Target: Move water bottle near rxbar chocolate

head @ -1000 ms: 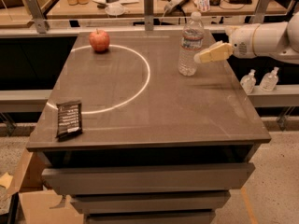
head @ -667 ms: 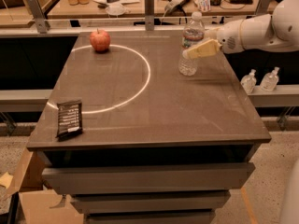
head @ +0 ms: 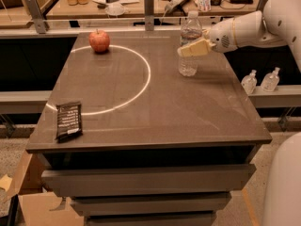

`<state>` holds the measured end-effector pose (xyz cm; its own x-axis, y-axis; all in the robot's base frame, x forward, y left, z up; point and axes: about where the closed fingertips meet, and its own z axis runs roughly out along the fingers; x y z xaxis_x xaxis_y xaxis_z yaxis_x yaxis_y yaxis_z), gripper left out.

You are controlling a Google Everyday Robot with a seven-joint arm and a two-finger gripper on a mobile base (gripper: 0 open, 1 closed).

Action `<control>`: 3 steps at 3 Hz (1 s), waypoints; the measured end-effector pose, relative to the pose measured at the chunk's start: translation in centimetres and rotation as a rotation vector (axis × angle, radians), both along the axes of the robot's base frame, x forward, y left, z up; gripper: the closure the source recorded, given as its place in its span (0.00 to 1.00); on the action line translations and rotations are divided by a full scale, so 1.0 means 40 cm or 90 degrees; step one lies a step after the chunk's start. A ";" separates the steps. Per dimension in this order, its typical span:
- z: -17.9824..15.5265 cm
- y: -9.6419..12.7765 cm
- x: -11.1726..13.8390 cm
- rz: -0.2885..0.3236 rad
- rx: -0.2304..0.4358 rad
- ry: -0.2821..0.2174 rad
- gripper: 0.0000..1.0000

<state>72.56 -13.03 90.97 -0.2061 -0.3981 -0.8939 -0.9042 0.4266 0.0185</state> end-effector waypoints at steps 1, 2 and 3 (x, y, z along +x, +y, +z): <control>0.043 0.013 -0.009 -0.007 0.026 -0.031 0.95; 0.136 0.111 -0.052 0.018 0.079 -0.069 1.00; 0.192 0.241 -0.109 0.075 0.090 -0.076 1.00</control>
Offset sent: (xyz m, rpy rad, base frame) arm -0.0550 0.1003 0.1105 0.2459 -0.1936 0.0903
